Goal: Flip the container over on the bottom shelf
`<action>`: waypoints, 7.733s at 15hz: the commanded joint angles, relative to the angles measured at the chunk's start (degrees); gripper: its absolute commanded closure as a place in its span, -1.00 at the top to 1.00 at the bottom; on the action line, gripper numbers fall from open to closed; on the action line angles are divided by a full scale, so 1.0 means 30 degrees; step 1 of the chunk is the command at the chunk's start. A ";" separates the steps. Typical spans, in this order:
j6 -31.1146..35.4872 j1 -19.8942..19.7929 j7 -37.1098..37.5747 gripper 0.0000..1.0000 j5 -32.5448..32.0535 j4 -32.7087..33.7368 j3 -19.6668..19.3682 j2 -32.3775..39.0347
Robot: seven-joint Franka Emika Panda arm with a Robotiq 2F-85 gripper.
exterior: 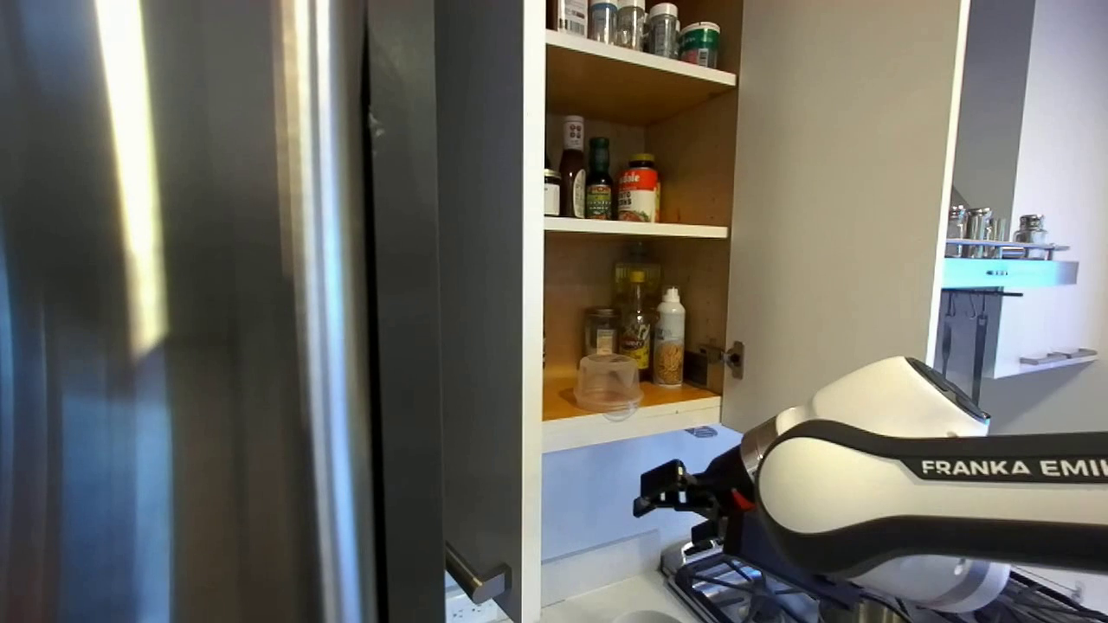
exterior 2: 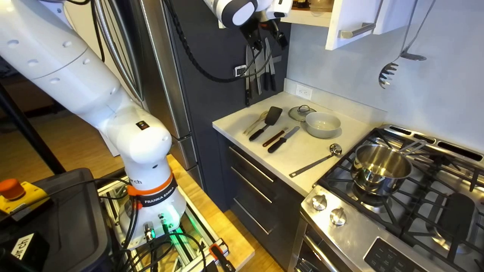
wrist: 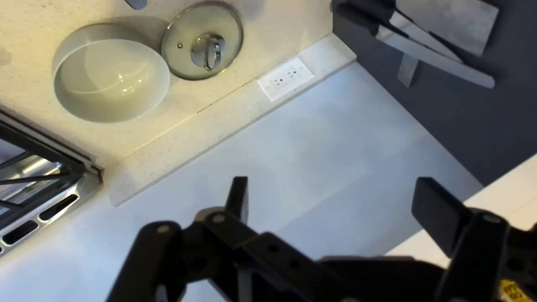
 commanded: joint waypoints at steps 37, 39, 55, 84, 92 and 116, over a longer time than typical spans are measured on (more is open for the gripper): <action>0.5296 0.8346 -0.7723 1.00 1.9781 0.7388 -0.6316 0.2814; 0.4949 0.8294 -0.8719 1.00 2.1659 0.7837 -0.6552 0.3238; -0.0560 0.6723 -2.0916 1.00 3.5426 1.0164 -0.7981 0.7088; -0.2775 0.6018 -2.3896 1.00 3.8972 1.0556 -0.8474 0.7736; -0.2864 0.5933 -2.3259 0.13 3.8976 1.0639 -0.8528 0.8006; -0.1010 0.6519 -2.2005 -0.88 2.5660 1.2651 -0.7613 0.7408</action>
